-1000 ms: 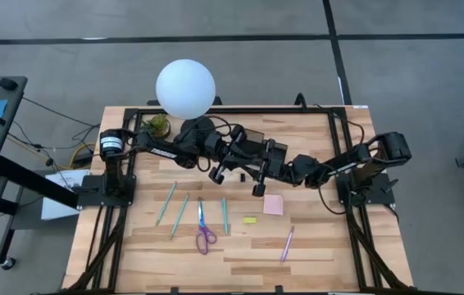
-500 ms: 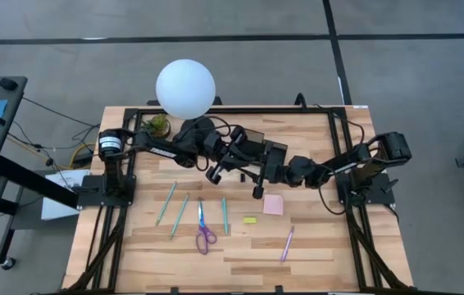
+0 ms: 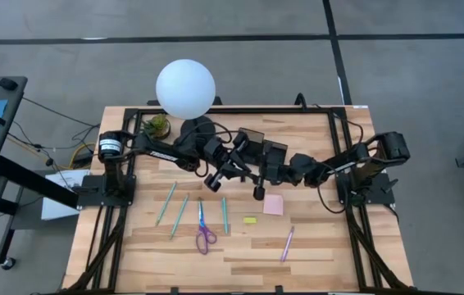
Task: Pick and place office supplies into organizer
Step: Put the brown pen into the black desk organizer
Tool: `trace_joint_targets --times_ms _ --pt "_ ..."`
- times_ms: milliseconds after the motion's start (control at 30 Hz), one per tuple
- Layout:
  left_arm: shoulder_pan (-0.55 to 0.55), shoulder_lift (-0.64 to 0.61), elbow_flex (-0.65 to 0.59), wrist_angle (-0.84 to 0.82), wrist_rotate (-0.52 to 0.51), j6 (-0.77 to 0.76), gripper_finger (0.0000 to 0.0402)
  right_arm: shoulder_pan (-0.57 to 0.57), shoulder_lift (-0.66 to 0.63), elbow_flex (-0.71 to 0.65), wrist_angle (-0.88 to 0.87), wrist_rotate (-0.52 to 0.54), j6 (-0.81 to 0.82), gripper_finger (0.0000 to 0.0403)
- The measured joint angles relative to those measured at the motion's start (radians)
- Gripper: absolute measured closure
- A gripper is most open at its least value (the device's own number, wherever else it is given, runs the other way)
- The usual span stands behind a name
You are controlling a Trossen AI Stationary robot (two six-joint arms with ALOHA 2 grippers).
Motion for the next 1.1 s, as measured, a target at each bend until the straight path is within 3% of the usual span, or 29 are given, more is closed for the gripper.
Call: trace_joint_targets --times_ms 267,367,467,667,800,867,967,1100 --pt "-0.021 0.0 0.0 0.0 0.023 0.04 0.0379 0.0 -0.001 0.0 0.015 -0.024 -0.055 0.0285" --pt "-0.025 0.001 0.0 0.0 0.024 0.038 0.0379 0.001 -0.001 0.0 -0.023 0.036 -0.072 0.0285" --pt "-0.01 -0.004 0.0 0.0 0.026 0.044 0.0379 0.009 -0.003 0.0 -0.084 0.257 -0.073 0.0285" --pt "0.077 -0.003 0.0 -0.007 0.019 0.082 0.0379 0.065 -0.003 0.0 -0.198 1.024 -0.129 0.0285" --pt "0.123 -0.001 0.0 -0.128 -0.054 0.24 0.0379 0.107 -0.003 0.0 -0.108 1.391 -0.264 0.0285" --pt "0.138 0.0 0.0 -0.195 -0.111 0.32 0.0379 0.114 -0.004 0.0 -0.051 1.466 -0.345 0.0285" --pt "0.146 0.028 0.01 -0.217 -0.167 0.395 0.0379 0.108 -0.004 0.0 0.009 1.444 -0.425 0.0285" --pt "0.146 0.15 0.095 -0.147 -0.17 0.359 0.0379 0.079 -0.004 0.001 0.084 1.437 -0.47 0.0285"
